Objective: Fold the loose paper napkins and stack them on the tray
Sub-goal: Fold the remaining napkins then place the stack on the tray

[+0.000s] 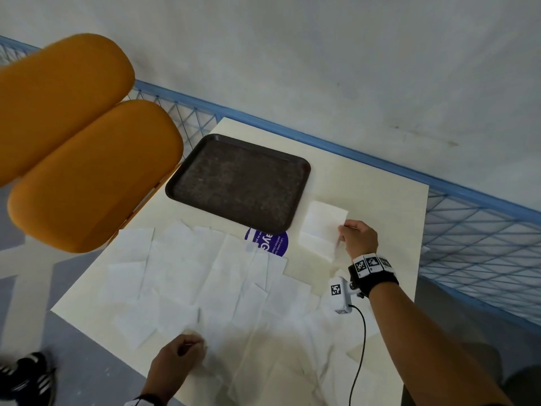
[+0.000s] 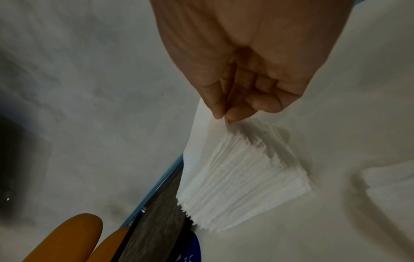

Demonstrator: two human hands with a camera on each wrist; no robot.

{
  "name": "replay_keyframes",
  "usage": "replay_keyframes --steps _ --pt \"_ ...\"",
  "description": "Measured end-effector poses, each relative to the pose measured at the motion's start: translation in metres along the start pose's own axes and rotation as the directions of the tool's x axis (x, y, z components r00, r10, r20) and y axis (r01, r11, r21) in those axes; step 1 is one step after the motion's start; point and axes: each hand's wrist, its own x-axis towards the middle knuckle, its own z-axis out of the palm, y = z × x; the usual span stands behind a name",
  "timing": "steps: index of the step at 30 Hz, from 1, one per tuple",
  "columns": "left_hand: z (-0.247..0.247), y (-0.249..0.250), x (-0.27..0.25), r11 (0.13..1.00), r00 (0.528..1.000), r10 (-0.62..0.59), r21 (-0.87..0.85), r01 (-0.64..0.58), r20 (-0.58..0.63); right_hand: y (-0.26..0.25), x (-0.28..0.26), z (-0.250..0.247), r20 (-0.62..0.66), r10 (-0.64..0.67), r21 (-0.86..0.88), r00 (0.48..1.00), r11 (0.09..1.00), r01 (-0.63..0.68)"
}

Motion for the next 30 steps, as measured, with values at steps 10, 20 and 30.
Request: replay_keyframes --steps 10,20,30 --pt "0.005 -0.009 0.001 0.999 1.000 0.025 0.034 -0.024 -0.018 -0.001 -0.023 -0.012 -0.064 -0.108 -0.086 0.992 0.991 0.103" --pt "0.007 -0.008 -0.003 0.997 0.998 0.064 0.038 -0.065 0.024 0.059 -0.138 -0.007 0.313 -0.233 -0.315 0.921 0.889 0.332" --pt "-0.001 -0.011 0.000 0.996 0.991 0.064 -0.064 -0.056 0.122 0.058 -0.149 0.051 0.338 -0.023 -0.739 0.941 0.613 0.281"
